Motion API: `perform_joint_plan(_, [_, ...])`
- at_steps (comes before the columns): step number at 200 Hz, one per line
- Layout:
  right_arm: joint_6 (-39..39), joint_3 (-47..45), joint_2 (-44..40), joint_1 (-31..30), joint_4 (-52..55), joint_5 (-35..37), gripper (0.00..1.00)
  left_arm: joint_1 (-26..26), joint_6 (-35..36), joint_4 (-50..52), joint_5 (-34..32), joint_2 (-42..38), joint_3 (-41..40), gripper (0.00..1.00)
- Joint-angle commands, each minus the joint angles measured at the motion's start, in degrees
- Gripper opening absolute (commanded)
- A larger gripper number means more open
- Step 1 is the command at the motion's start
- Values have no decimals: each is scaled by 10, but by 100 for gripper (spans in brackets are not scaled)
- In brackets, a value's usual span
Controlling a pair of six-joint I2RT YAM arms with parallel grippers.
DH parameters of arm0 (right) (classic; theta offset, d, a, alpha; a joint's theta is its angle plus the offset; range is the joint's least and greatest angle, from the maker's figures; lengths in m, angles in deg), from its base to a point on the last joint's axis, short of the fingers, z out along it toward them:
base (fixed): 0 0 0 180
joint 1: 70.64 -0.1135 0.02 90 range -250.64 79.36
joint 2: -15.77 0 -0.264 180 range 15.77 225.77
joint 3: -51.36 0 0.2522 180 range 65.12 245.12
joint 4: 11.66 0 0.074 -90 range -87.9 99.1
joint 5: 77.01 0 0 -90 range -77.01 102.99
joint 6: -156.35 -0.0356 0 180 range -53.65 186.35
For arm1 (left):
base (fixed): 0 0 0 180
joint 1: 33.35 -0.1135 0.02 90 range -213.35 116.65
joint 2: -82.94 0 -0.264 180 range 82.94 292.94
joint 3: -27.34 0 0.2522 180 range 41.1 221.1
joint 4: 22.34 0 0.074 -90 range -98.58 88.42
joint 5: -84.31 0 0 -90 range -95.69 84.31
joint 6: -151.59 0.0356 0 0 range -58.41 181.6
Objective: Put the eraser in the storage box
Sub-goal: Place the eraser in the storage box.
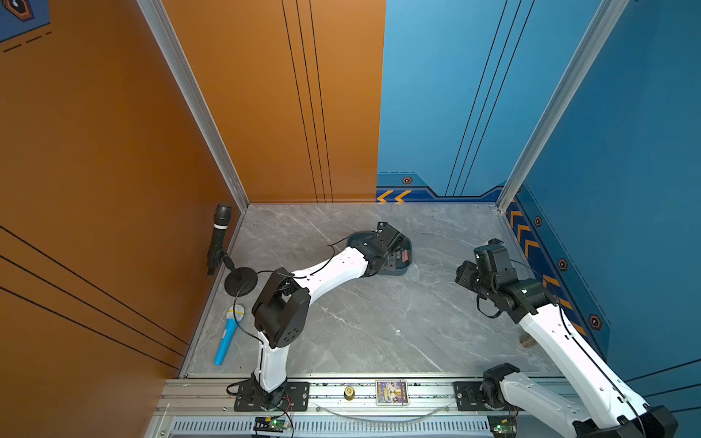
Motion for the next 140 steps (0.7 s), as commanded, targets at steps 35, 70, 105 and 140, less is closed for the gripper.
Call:
perform_joint_plan(35, [-5, 3, 12, 5, 5, -1, 55, -27, -2, 13, 53, 56, 30, 48])
perform_joint_plan(70, [-3, 5, 19, 5, 4, -2, 55, -32, -3, 12, 60, 75, 34, 53])
perform_joint_plan(105, [-3, 5, 22, 5, 3, -5, 55, -37, -4, 12, 62, 78, 36, 62])
perform_joint_plan(140, [3, 6, 26, 5, 2, -9, 57, -37, 3, 14, 52, 51, 35, 64])
